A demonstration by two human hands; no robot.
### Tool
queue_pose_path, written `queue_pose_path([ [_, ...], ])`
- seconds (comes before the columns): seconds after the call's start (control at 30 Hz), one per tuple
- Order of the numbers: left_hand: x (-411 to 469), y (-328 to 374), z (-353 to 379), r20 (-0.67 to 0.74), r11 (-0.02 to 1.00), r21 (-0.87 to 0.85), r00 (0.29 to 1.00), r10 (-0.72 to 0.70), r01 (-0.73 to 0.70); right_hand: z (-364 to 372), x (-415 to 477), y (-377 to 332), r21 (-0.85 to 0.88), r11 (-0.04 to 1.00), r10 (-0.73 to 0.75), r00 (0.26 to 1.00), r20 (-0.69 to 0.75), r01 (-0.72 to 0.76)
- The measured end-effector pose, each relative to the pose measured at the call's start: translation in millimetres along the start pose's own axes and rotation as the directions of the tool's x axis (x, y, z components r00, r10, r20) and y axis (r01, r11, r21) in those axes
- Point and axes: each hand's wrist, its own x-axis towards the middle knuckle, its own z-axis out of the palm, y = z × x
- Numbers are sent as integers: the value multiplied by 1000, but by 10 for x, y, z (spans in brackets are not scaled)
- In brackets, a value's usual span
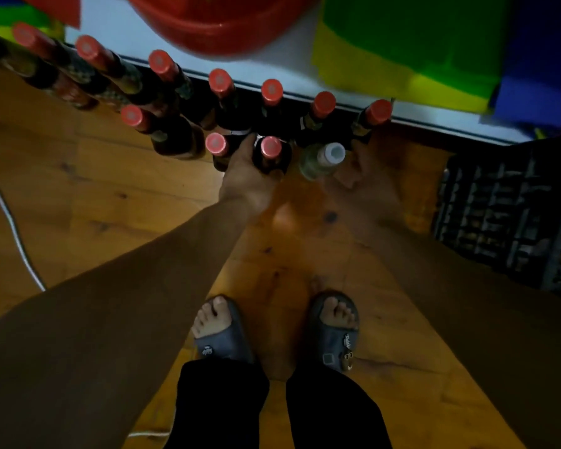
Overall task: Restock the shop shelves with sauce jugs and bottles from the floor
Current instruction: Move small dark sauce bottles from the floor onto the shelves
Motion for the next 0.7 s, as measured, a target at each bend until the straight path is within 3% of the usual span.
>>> queue_pose_path([
  [0.1,161,-97,102,-29,998,14,998,56,-56,135,97,32,-36,997,-72,997,-25,71],
  [0.23,262,-148,151,-52,993,-5,992,114,-114,228,160,61,37,990,-131,989,-65,134],
  [0.4,126,-171,141,-30,989,-53,990,137,-139,215,100,14,155,983,-92,993,-72,102],
  [0.53,-141,5,51,-2,944,-320,996,85,-81,62,-64,-55,226,973,-44,998,-40,52],
  [0.7,-522,385,-218,37,944,-321,995,92,-75,-293,-399,-318,281,960,23,1000,-9,-20],
])
